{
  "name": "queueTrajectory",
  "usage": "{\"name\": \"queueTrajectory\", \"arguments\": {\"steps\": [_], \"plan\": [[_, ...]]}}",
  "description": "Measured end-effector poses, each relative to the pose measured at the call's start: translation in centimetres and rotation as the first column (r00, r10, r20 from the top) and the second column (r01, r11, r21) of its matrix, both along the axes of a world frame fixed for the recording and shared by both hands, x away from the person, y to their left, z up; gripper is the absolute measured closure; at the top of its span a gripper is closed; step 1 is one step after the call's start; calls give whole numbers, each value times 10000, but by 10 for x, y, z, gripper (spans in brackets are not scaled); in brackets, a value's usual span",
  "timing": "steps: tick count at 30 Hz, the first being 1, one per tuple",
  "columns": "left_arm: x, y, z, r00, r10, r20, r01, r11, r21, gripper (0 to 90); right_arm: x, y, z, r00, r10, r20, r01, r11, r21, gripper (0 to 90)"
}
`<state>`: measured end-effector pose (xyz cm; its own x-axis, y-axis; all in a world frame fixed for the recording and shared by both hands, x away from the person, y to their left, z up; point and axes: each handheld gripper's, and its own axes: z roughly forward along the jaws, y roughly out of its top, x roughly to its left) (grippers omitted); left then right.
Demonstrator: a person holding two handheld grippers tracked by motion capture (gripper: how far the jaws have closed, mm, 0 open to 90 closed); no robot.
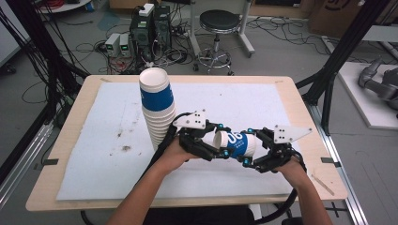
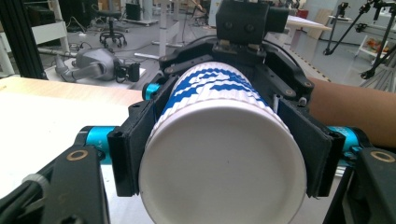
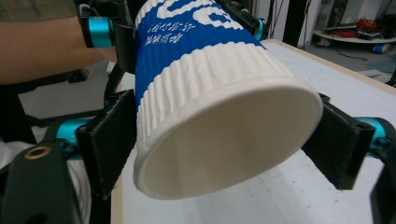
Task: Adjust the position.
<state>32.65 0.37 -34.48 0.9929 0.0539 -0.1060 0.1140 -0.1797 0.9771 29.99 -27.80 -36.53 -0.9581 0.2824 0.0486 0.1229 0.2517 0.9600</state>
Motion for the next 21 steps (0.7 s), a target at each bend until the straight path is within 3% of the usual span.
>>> {"name": "queueTrajectory", "arguments": {"steps": [2,3,5,10,14,15,19,21], "plan": [[-1,-1,0,10000,29,11,-29,10000,46,297,0,0,1,10000,39,46,-38,9999,-144,175],[-2,-1,-1,9999,34,122,-37,9998,198,293,0,1,3,10000,96,22,-95,9985,-534,179],[-2,-1,-2,9999,81,122,-88,9984,553,274,0,1,4,9998,178,34,-175,9972,-724,198],[-2,0,-7,9993,-273,251,250,9956,902,289,-1,0,5,9993,361,-20,-362,9963,-784,208],[-2,3,-11,10000,-66,45,63,9989,475,290,-1,-2,4,9993,218,-297,-220,9997,-68,180],[-3,4,-11,10000,8,70,-11,9992,411,290,-1,-3,4,9990,17,-448,-1,9994,350,164],[-4,8,-13,9995,277,120,-276,9996,-91,291,2,-11,3,9909,-522,-1238,718,9846,1592,134],[-4,8,-12,9995,263,154,-260,9994,-227,291,2,-13,2,9905,-483,-1289,691,9844,1620,134]]}}
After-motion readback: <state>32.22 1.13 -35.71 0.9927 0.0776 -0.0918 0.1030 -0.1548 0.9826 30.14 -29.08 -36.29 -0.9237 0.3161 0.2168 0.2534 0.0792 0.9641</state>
